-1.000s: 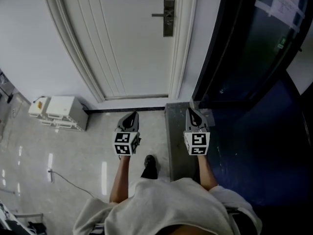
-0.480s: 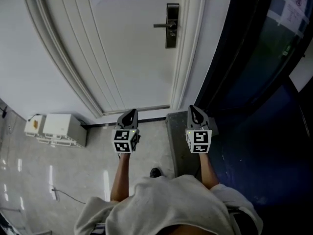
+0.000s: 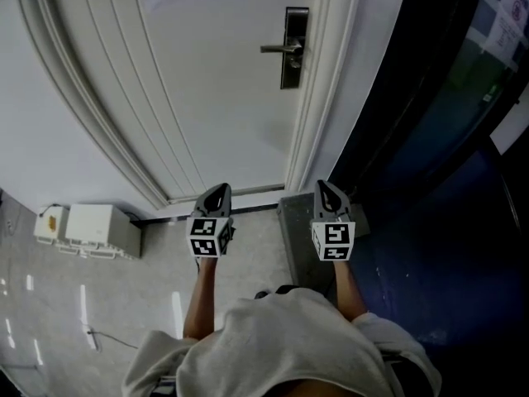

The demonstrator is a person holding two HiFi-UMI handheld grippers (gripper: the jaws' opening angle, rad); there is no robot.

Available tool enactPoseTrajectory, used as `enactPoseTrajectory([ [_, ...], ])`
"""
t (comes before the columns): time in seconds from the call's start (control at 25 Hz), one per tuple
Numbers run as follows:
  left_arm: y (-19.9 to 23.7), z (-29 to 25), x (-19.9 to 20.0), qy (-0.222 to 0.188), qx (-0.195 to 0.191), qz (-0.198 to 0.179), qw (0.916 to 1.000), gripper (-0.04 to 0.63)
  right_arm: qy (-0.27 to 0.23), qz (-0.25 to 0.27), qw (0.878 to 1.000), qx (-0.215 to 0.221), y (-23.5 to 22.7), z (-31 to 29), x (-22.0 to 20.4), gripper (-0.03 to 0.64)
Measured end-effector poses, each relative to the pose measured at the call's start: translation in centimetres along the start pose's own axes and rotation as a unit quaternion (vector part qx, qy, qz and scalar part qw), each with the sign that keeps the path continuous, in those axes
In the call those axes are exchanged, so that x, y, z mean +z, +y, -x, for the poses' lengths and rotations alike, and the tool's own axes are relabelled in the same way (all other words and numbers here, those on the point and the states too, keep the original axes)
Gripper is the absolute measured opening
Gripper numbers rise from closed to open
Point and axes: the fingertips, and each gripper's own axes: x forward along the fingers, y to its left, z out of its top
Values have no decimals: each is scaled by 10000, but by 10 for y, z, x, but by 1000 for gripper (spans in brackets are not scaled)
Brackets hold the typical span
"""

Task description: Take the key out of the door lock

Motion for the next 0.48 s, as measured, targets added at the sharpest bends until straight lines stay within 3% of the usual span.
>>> enactPoseTrajectory([
  [0.48,20,-48,-9,141,-71,26,9999,18,139,33,9998,103,-3,-57,-12,23],
])
